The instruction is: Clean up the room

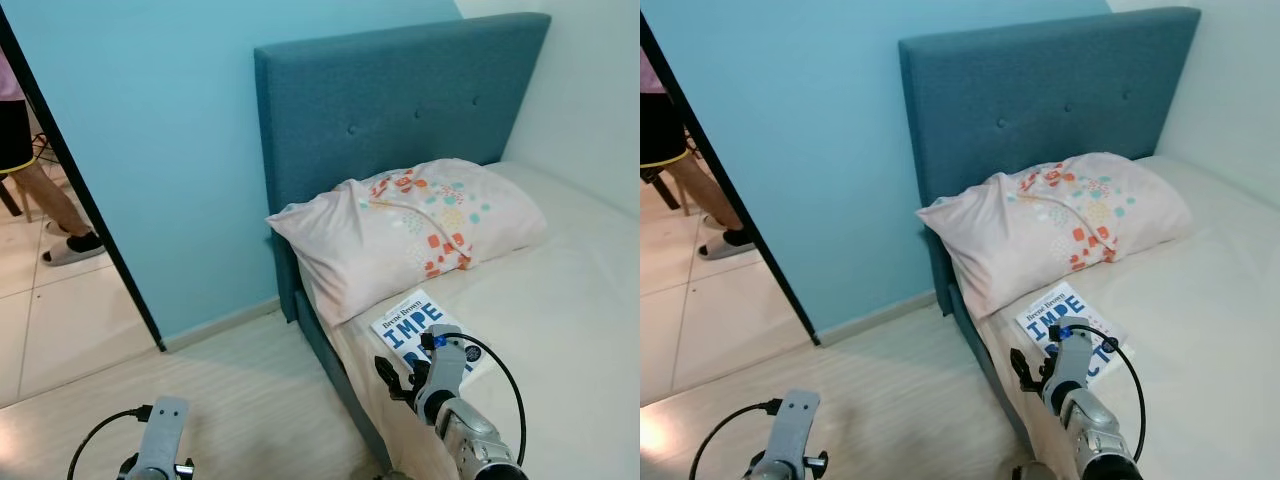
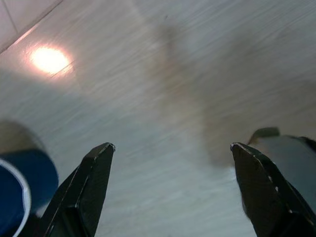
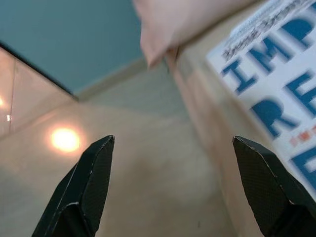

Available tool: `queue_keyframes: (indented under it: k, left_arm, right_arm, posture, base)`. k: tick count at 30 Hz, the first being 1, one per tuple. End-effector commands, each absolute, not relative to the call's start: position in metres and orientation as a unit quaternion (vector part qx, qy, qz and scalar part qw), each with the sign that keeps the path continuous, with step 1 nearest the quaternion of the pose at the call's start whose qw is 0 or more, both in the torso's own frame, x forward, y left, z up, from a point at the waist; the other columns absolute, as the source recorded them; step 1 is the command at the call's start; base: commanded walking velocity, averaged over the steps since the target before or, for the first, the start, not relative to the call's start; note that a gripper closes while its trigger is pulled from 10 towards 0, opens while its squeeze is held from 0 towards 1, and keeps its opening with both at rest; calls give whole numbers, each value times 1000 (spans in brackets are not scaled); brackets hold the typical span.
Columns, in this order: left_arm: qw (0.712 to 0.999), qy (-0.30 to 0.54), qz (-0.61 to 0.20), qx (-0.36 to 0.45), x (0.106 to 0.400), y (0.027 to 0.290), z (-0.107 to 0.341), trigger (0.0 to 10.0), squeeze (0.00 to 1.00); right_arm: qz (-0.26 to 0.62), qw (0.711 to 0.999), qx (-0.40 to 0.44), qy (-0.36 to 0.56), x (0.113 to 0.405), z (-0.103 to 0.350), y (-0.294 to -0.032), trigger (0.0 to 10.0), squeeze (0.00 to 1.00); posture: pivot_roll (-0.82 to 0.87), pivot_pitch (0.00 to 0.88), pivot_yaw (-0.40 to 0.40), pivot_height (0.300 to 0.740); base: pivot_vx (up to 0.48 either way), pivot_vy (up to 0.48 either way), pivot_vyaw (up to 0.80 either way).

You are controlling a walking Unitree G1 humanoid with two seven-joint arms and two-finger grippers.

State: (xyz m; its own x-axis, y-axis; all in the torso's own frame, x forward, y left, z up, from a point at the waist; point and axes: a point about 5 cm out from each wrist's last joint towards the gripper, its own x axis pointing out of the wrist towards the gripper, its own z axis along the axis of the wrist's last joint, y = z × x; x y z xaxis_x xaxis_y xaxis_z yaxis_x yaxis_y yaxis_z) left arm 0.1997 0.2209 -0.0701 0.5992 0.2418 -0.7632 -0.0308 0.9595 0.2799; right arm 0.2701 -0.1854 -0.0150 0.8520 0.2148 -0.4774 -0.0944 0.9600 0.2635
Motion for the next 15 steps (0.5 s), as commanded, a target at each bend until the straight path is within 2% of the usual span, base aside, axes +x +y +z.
queue_keyframes:
  k: [1,5,11,15]
  left_arm:
    - [873,465,79,125,188,227,-75,10000,0]
    - [868,474,83,125,185,226,-77,10000,0]
    - [870,471,84,119,189,224,-76,10000,0]
    - [868,473,63,135,189,219,-77,10000,0]
  right_arm:
    - [77,941,112,311,251,-34,-183,10000,0]
    - [57,926,115,355,231,-51,-185,10000,0]
    - [31,913,124,387,216,-62,-187,10000,0]
    - [-5,898,136,419,198,-74,-191,10000,0]
  posture:
    - [-7,0,-22,690]
    - [-2,0,-28,705]
    - [-10,0,-24,725]
    - [-14,0,-22,740]
  base:
    - [0,0,0]
    - [0,0,0]
    - [-459,0,0]
    - [0,0,0]
